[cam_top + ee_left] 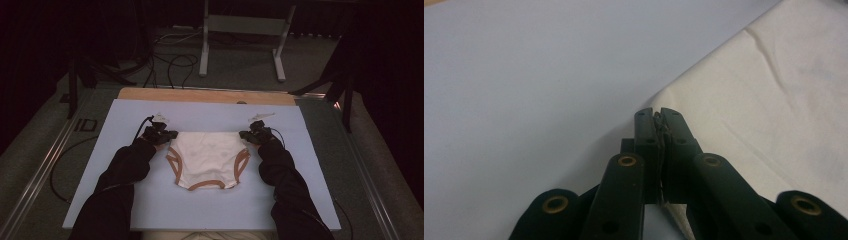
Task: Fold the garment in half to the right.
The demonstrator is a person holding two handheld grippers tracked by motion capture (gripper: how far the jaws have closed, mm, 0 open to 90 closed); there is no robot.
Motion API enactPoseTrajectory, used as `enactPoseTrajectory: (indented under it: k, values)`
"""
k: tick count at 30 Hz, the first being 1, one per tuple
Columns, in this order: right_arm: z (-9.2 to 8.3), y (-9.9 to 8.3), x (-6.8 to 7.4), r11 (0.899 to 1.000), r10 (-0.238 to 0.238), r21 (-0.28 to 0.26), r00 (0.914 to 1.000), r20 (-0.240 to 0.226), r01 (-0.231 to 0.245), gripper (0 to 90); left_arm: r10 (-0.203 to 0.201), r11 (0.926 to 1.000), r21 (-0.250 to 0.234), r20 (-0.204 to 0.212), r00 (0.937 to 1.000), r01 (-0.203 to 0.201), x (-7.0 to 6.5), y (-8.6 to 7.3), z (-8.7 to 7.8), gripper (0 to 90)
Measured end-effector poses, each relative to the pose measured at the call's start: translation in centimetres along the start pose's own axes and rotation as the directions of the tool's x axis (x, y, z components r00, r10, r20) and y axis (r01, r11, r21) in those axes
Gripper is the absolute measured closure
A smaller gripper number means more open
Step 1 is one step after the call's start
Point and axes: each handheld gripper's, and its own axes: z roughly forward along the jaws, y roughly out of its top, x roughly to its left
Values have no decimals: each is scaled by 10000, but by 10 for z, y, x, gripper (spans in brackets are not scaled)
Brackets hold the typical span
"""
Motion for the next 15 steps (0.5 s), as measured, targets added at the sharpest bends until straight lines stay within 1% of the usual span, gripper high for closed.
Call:
enactPoseTrajectory:
  k: [2,3,6,7,8,10,11,12,13,14,15]
  values:
    - [1,1,0,10000,-51,67,10000,13,51,873,62,9999,106,-88,9999,-61,-1,1,0,886]
    - [2,1,1,10000,-56,76,10000,20,56,872,90,9999,75,-169,9998,-89,-1,1,0,884]
    - [1,2,0,10000,-63,-74,9999,104,63,836,24,10000,68,-269,9996,-23,-2,2,0,868]
    - [1,2,0,9999,20,-110,9999,98,-19,770,7,9999,103,-310,9995,-3,-2,3,0,846]
    - [1,2,0,9999,117,-98,9999,42,-117,722,-46,9999,122,-459,9989,52,-2,3,0,819]
    - [1,3,-1,9994,332,7,9994,-26,-332,649,-96,9999,102,-614,9981,102,-3,4,-2,720]
    - [1,3,-1,9991,425,47,9991,-54,-425,586,-27,9999,158,-744,9972,39,-3,4,-3,670]
    - [0,3,-1,9989,465,21,9989,-78,-465,568,7,9998,211,-759,9971,9,-4,5,-4,634]
    - [0,3,-1,9989,465,21,9989,-78,-465,568,7,9998,211,-759,9971,9,-4,5,-4,597]
    - [0,4,-1,9986,529,33,9984,-200,-529,533,-5,9996,282,-681,9977,25,-5,5,-5,597]
    - [0,4,0,9986,529,73,9981,-309,-527,489,12,9991,428,-601,9982,14,-6,6,-6,557]
